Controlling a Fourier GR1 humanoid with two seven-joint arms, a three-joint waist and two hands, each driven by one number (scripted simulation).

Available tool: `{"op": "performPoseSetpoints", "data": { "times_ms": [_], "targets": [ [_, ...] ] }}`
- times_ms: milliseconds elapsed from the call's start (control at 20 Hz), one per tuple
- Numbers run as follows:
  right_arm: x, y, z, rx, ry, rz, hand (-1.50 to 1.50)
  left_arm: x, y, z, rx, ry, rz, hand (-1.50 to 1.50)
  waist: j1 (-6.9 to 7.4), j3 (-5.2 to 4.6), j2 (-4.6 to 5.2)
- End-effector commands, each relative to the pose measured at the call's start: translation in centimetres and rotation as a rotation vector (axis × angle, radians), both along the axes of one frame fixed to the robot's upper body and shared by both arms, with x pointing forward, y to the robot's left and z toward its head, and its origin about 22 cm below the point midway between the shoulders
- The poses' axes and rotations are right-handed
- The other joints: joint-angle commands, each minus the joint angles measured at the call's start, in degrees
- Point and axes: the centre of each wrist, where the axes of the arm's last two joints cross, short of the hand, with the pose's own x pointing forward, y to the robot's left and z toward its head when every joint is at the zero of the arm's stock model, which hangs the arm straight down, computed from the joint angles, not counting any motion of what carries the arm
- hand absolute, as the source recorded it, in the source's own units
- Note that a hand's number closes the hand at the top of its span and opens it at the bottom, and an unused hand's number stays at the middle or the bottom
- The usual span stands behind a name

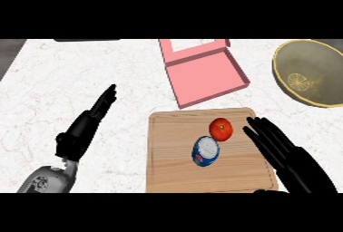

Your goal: Pick the can from the cutting board and place it in the cardboard box

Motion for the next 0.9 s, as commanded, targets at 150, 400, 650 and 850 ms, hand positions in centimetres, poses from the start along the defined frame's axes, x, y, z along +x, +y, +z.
{"op": "performPoseSetpoints", "data": {
  "times_ms": [150, 400, 650, 850],
  "targets": [
    [-6.4, 2.7, 6.9, -0.177, 0.069, -0.007, -1.5, 0.8, 0.5, 0.7, 0.009, 0.005, -0.008, 0.0, 0.58, -0.03, 0.2],
    [-7.5, 4.0, 9.5, -0.252, 0.255, -0.015, -1.5, -0.4, -1.8, 0.0, 0.0, 0.007, -0.038, 0.0, 2.46, 0.0, 0.59],
    [-5.9, 6.3, 9.1, -0.238, 0.326, -0.045, -1.5, 0.0, -2.6, 0.0, -0.022, 0.002, -0.058, 0.0, 3.0, 0.08, 0.75],
    [-5.1, 8.9, 8.0, -0.186, 0.344, -0.064, -1.5, 2.0, -2.3, 0.1, -0.004, -0.021, -0.047, 0.0, 2.58, 0.12, 0.8]
  ]
}}
